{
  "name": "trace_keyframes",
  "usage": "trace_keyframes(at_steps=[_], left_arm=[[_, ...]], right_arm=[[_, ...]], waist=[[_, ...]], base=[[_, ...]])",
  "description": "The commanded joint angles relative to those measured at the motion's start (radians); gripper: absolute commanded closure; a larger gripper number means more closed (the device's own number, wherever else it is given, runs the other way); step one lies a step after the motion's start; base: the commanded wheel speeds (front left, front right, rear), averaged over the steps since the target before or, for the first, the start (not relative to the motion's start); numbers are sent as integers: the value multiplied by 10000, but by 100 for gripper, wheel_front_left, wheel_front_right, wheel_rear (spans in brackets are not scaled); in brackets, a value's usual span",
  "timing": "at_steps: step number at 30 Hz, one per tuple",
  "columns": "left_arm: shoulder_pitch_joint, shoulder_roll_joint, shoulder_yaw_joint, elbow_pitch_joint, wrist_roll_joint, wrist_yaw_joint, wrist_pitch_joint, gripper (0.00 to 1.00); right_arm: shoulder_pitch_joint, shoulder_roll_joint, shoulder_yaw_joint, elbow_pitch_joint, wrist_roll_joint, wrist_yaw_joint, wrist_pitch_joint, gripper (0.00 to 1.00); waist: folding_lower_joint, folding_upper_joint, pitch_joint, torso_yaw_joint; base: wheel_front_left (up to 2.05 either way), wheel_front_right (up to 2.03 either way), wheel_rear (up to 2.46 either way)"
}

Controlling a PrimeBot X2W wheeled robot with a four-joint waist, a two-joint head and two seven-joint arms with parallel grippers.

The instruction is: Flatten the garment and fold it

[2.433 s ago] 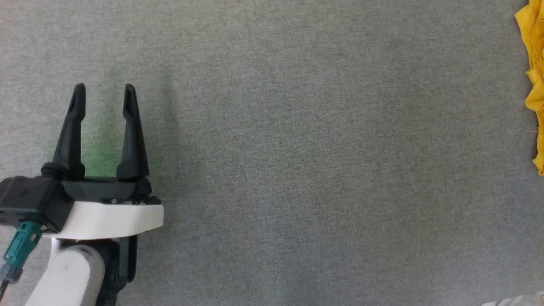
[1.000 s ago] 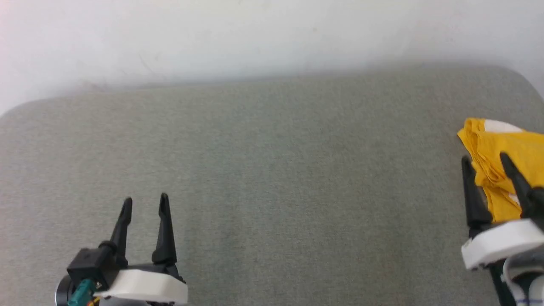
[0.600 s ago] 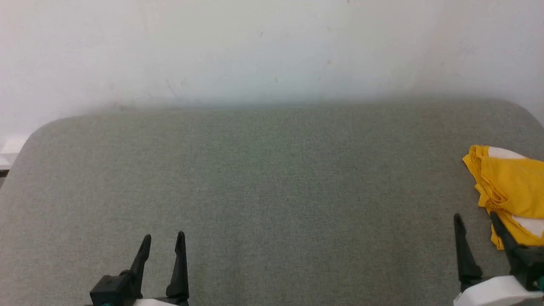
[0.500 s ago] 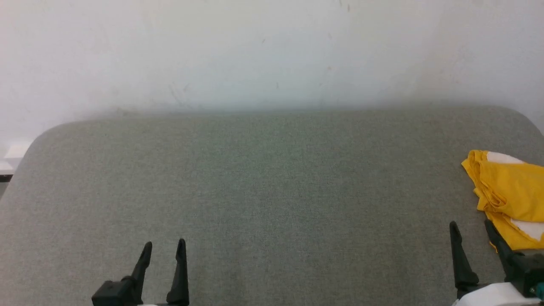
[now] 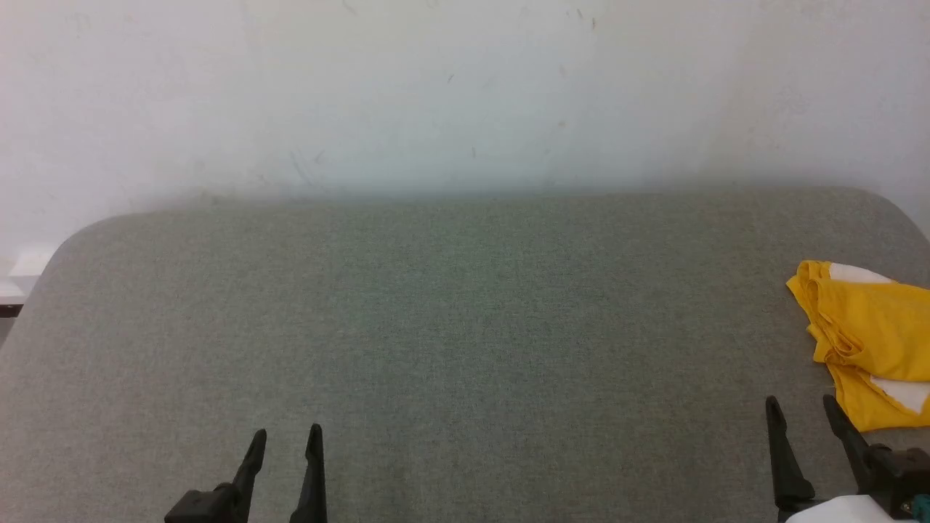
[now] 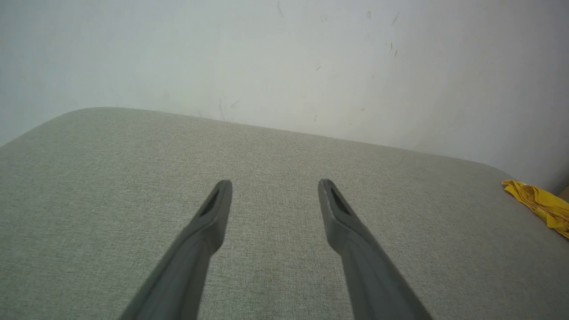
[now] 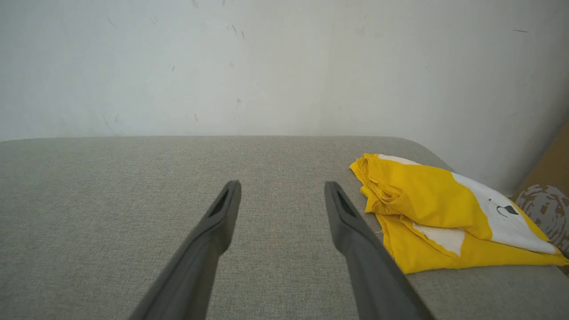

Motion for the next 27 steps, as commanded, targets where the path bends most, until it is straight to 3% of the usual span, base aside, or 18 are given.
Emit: trace_keyframes(at_steps=[1,9,10,27], left_arm=[[79,-61,79,60,112,-94,-48,0],[57,-175,258,143,245,-193,-48,0],[-2,-152,220,117,173,-173,3,100],[-159,-331,420,102,557,-336,231,100]], right_arm=[[-18,38,2,66,83,-19,-60,0],[-125,39,86,105,124,-19,-73,0],[-22,0,88,94,51,0,-12,100],[-176,-4,235,63,-14,0,130,100]], waist=[[0,0,19,-5],[0,0,143,-35],[0,0,139,-33],[3,0,192,-59]], base=[[0,0,0],[0,0,0],[0,0,0],[0,0,0]])
